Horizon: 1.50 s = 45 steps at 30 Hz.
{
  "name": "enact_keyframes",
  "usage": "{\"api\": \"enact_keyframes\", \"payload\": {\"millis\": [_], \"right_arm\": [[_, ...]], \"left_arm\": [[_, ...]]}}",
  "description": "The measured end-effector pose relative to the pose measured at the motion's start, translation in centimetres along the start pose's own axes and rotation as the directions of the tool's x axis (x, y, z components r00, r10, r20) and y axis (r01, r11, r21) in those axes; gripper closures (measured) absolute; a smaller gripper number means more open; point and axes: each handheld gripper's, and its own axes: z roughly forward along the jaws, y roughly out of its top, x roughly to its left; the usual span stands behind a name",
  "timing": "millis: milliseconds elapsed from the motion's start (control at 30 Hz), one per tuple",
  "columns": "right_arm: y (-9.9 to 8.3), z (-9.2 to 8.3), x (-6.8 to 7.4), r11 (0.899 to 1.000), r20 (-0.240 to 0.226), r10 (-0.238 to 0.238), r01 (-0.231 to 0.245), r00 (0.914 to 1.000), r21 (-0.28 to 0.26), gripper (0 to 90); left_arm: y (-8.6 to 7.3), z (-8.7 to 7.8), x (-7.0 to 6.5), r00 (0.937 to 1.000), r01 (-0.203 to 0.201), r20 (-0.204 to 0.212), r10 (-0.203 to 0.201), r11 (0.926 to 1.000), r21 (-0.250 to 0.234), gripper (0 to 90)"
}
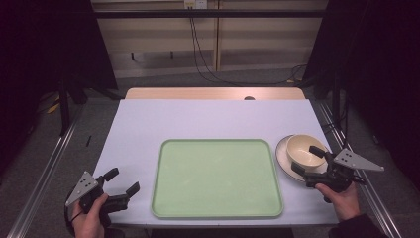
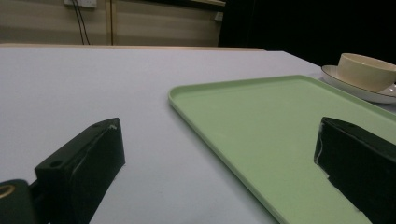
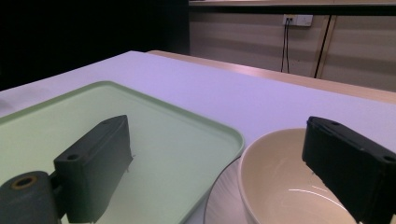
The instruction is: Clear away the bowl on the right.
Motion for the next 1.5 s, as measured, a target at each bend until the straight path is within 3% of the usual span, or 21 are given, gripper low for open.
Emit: {"api": "enact_keyframes", "payload": {"millis": [433,500,600,767,833,867,900,1067,1367,1500], "right_arm": [[-0.1,0.0,0.0,1.0,-0.008,0.009,-0.009,0.9999,0.027,7.7],[0.0,-0.1,0.0,0.999,-0.032,0.019,-0.018,0.9993,0.039,14.4],[0.1,-0.1,0.1,0.999,-0.023,0.013,-0.012,0.9997,0.041,9.6],[0.2,-0.2,-0.1,0.999,-0.017,0.023,-0.022,0.9996,0.046,9.7],[0.5,-0.6,-0.4,0.997,-0.042,0.043,-0.04,0.9982,0.063,17.0],[0.6,-0.7,-0.5,0.997,-0.052,0.053,-0.049,0.9973,0.064,15.3],[0.6,-0.7,-0.5,0.996,-0.035,0.062,-0.06,0.9974,0.06,11.3],[0.6,-0.9,-0.9,0.996,-0.021,0.042,-0.04,0.9989,0.08,11.9],[1.2,-1.4,-2.4,0.992,0.02,0.06,-0.062,0.998,0.107,13.4],[1.5,-1.7,-3.1,0.991,0.034,0.059,-0.063,0.9977,0.115,13.3]], "left_arm": [[0.0,0.1,0.0,1.0,0.001,0.005,-0.001,1.0,-0.003,1.7],[0.0,0.0,0.0,1.0,-0.001,0.004,0.001,1.0,-0.001,1.8],[0.0,0.0,0.0,1.0,0.006,0.002,-0.006,1.0,-0.003,1.8],[0.0,0.0,0.0,1.0,0.007,0.001,-0.007,1.0,-0.004,1.8],[0.0,0.0,-0.1,1.0,0.005,-0.001,-0.005,1.0,-0.003,1.7],[0.0,0.0,-0.1,1.0,0.005,-0.001,-0.005,1.0,-0.003,1.8],[0.0,0.0,0.0,1.0,0.005,-0.003,-0.005,1.0,-0.002,1.8],[0.0,0.0,0.0,1.0,-0.004,0.003,0.004,1.0,0.008,1.7],[0.0,0.0,0.0,0.9999,-0.005,-0.011,0.005,1.0,0.004,1.8],[0.0,0.0,0.0,1.0,-0.006,0.003,0.006,0.9999,0.011,1.7]]}}
